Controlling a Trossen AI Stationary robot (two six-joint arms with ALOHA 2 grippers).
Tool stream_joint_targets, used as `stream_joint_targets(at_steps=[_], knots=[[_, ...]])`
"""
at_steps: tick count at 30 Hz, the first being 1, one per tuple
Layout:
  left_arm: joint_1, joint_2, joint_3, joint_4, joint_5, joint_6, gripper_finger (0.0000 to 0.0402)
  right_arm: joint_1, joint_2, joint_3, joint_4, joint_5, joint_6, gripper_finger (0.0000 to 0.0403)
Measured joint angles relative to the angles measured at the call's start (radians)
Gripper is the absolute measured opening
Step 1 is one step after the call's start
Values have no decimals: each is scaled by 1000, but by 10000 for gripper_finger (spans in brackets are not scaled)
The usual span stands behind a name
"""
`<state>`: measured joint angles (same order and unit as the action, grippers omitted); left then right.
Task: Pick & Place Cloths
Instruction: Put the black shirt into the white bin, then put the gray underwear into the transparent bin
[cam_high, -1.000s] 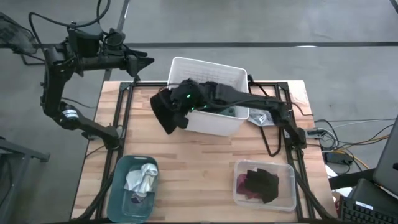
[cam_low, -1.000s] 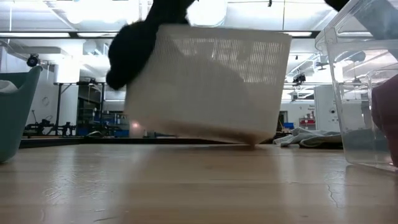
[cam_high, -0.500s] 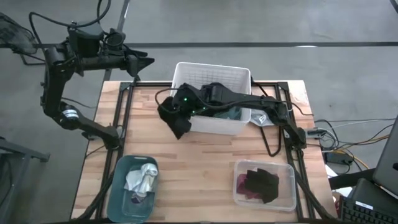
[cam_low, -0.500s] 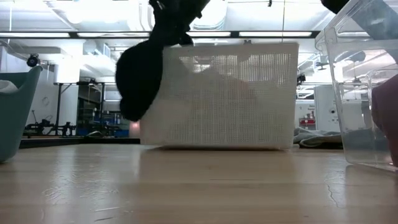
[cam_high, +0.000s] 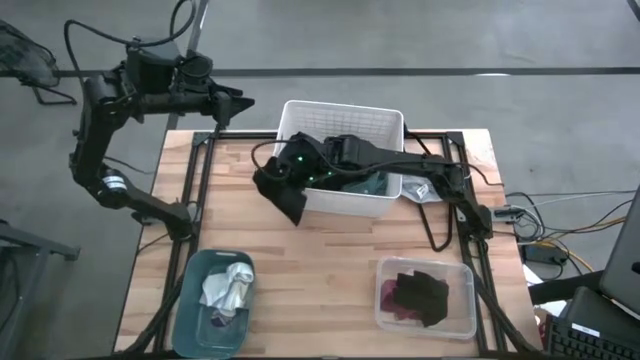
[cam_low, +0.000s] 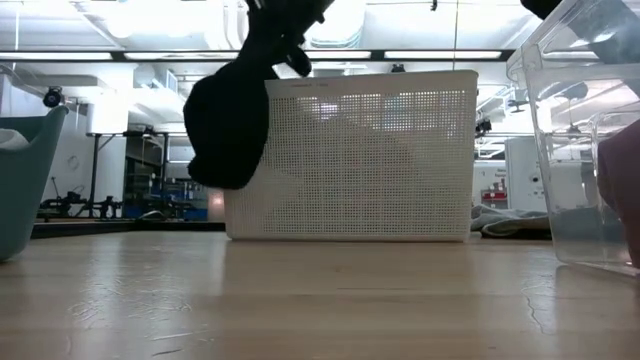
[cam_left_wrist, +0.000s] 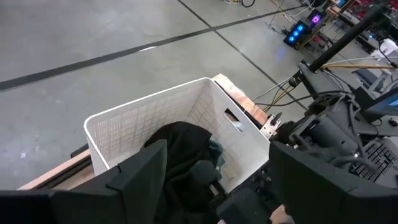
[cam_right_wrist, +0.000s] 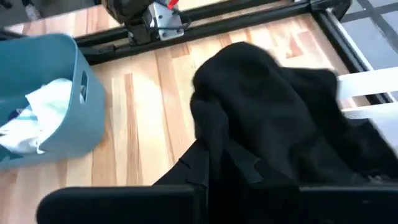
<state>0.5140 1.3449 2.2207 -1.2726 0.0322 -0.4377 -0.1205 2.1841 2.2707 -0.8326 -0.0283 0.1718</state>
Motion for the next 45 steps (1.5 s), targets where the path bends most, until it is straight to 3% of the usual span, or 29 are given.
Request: stream_joint_targets(at_steps=[6,13,15,20,25,29,33,39,42,45], knots=[[0,0,-2,7,0,11,287,-3,-71,0,-3,123,4,15],[0,-4,-2,7,-10,39,287,-21,-208,0,-187,607,54,14],[0,-4,-2,2,-17,45,287,-41,-231,0,-255,649,64,14],[0,-8,-6,-48,-18,48,286,-118,-243,-13,-450,587,166,14],[-6,-40,-13,-95,-43,32,261,-178,-245,-140,-469,412,189,14],[-6,-64,-17,-105,-52,33,232,-206,-242,-276,-466,413,216,29],[-8,-83,-17,-111,-52,35,202,-217,-274,-346,-461,395,178,72],[-65,-128,-69,-107,-53,69,100,-192,-387,-383,-381,310,102,142],[-103,-193,-170,-22,-55,77,27,-170,-482,-422,-300,297,73,167],[-139,-287,-320,126,-58,100,10,-166,-596,-493,-244,296,82,183]])
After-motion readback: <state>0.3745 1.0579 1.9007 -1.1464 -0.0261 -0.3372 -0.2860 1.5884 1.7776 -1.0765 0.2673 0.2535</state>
